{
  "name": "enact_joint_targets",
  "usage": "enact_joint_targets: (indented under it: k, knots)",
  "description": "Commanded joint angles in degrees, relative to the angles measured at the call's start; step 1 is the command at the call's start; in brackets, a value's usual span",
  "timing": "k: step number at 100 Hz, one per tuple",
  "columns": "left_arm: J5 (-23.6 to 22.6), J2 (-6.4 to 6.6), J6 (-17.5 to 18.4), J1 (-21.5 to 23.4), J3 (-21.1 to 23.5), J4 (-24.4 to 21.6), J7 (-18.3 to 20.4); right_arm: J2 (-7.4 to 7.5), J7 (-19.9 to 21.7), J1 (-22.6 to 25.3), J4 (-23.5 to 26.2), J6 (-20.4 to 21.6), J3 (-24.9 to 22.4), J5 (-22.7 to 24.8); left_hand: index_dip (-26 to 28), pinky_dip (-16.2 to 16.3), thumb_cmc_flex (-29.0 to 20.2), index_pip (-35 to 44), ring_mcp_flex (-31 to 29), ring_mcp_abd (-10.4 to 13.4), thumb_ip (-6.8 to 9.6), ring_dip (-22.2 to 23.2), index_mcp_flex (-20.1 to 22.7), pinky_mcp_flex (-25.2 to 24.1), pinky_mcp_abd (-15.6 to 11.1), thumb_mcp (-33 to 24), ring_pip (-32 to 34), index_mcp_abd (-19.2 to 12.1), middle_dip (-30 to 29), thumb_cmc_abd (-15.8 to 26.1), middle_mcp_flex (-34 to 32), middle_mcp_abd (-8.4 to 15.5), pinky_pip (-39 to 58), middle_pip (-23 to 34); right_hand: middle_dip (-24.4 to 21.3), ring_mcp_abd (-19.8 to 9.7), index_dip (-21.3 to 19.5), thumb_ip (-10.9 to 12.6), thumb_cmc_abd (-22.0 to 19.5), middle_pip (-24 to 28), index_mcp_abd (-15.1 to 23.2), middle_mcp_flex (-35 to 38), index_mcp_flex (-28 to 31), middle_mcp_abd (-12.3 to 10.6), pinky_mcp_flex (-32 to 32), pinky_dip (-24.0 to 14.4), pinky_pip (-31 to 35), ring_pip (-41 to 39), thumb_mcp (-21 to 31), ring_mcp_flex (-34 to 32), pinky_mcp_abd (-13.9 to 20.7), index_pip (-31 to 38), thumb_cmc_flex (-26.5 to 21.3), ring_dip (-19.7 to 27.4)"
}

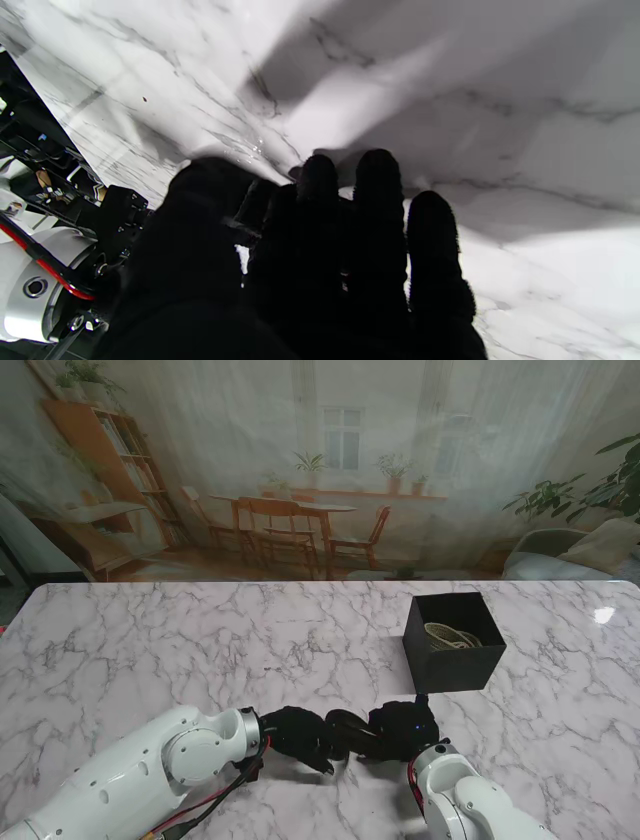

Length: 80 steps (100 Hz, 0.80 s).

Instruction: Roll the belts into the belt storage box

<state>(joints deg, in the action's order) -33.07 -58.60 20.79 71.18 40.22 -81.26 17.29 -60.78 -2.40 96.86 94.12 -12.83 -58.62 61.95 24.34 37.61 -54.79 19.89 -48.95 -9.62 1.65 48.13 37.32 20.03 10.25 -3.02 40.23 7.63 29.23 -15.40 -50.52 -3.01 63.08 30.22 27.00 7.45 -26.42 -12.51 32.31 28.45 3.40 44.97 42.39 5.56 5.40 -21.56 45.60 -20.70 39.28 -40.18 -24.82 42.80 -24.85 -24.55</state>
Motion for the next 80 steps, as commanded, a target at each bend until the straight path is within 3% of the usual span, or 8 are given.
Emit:
enact_joint_targets:
  k: [1, 15, 30, 39, 48, 59, 68, 80]
  knots:
    - [0.16, 0.51, -0.12, 0.38, -0.84, 1.1, 2.49, 0.37, 0.16, 0.83, -0.33, 0.27, 0.2, -0.02, -3.24, 0.41, 2.3, -6.5, 5.25, -3.02, -1.63, -5.69, -3.86, -2.66, 1.17, 2.16, -12.36, 0.8, -11.19, 1.43, 9.37, -5.57, -2.14, -17.86, -1.11, -0.69, -0.19, 5.5, -4.16, -1.38, 2.7, -2.91, -0.72, 1.1, -1.27, 0.9, -1.21, 1.63, 6.49, 0.76, -0.83, -4.19, 0.39, 0.67]
    - [1.23, 1.04, -0.94, -0.59, -1.83, 0.93, 5.02, 0.8, 3.43, 1.24, 0.75, 1.97, -0.73, 0.05, -7.02, 0.77, 3.96, -12.39, 7.25, -3.57, -1.56, -6.49, -8.63, -4.26, 1.16, 2.9, -13.84, 2.17, -11.85, 1.51, 11.91, -7.09, -3.97, -19.05, -2.46, -0.03, -0.22, 6.32, -3.99, -2.76, -1.64, -8.5, -6.5, 2.39, -2.01, 1.16, -1.81, 3.41, 6.82, 4.09, -0.46, -11.19, 1.65, 1.71]
    - [0.99, 1.14, -1.17, -1.02, -2.25, 1.13, 5.28, 1.08, 5.65, 1.79, 1.61, 3.7, -1.8, -0.06, -7.36, 1.07, 4.11, -12.14, 7.27, -3.57, -1.54, -6.59, -7.6, -4.25, 1.29, 2.82, -13.88, 2.75, -11.88, 2.21, 11.5, -7.57, -4.05, -19.01, -3.55, 0.33, 1.61, 6.36, -3.58, -3.19, -5.91, -12.38, -10.47, 3.56, -2.65, 1.32, -2.46, 4.47, 5.64, 6.12, -0.42, -16.79, 3.6, 2.42]
    - [0.82, 1.2, -1.45, -1.1, -2.27, 1.01, 5.53, 1.16, 6.04, 2.14, 1.82, 5.1, -2.66, -0.17, -7.34, 1.17, 3.93, -11.82, 7.27, -3.7, -1.55, -6.64, -7.06, -4.29, 1.33, 2.72, -13.89, 2.77, -11.8, 2.64, 11.18, -7.58, -4.13, -18.89, -4.2, 0.43, 2.85, 6.8, -5.99, -3.42, -7.9, -13.58, -12.34, 3.73, -2.48, 1.31, -2.53, 5.09, 6.09, 6.84, -0.01, -19.46, 1.24, 2.87]
    - [0.48, 1.26, -1.72, -1.46, -2.62, 1.17, 5.72, 1.11, 5.76, 2.44, 1.98, 5.43, -3.16, -0.33, -7.15, 1.32, 3.78, -11.24, 7.13, -3.77, -1.59, -6.64, -6.14, -4.16, 1.32, 2.68, -13.77, 2.69, -11.72, 3.15, 10.9, -7.67, -4.06, -18.8, -4.55, 0.34, 3.46, 7.93, -10.03, -3.04, -8.96, -14.09, -13.68, 3.92, -1.76, 1.1, -2.1, 5.15, 9.42, 6.93, 0.41, -20.72, -5.19, 3.11]
    - [-0.08, 1.32, -1.96, -1.65, -2.79, 1.24, 5.77, 1.07, 5.89, 3.04, 2.43, 5.85, -4.04, -0.61, -7.05, 1.43, 3.61, -11.09, 7.2, -3.75, -1.65, -6.62, -6.09, -4.18, 1.26, 2.71, -13.69, 2.68, -11.65, 3.59, 10.96, -7.75, -4.11, -18.81, -5.46, 0.5, 4.43, 8.39, -9.98, -2.94, -10.61, -15.4, -15.39, 4.52, -2.15, 1.11, -1.79, 5.58, 12.23, 7.82, 0.69, -22.05, -4.09, 3.75]
    - [-0.31, 1.38, -2.23, -1.55, -2.64, 1.04, 5.99, 1.06, 6.48, 3.68, 3.03, 6.44, -4.99, -1.36, -6.98, 1.55, 3.36, -10.97, 7.12, -3.7, -1.68, -6.58, -5.91, -4.09, 1.29, 2.73, -13.56, 2.66, -11.53, 3.89, 10.64, -7.69, -4.03, -18.66, -6.42, 0.72, 5.36, 7.9, -10.55, -3.61, -10.97, -16.58, -16.14, 4.94, -3.13, 1.15, -1.94, 6.04, 6.82, 9.09, 0.94, -23.18, 2.03, 4.13]
    - [-0.83, 1.44, -2.66, -1.67, -2.69, 0.99, 6.18, 1.15, 7.54, 4.44, 3.69, 7.02, -6.05, -1.44, -6.98, 1.64, 3.27, -11.02, 7.13, -3.74, -1.71, -6.58, -6.02, -4.1, 1.36, 2.82, -13.51, 2.8, -11.44, 4.31, 10.59, -7.65, -4.02, -18.63, -6.89, 0.9, 5.55, 8.07, -12.02, -4.03, -10.81, -17.27, -15.94, 5.15, -3.28, 1.01, -2.11, 6.73, 2.02, 9.92, 1.18, -23.38, 2.5, 4.52]
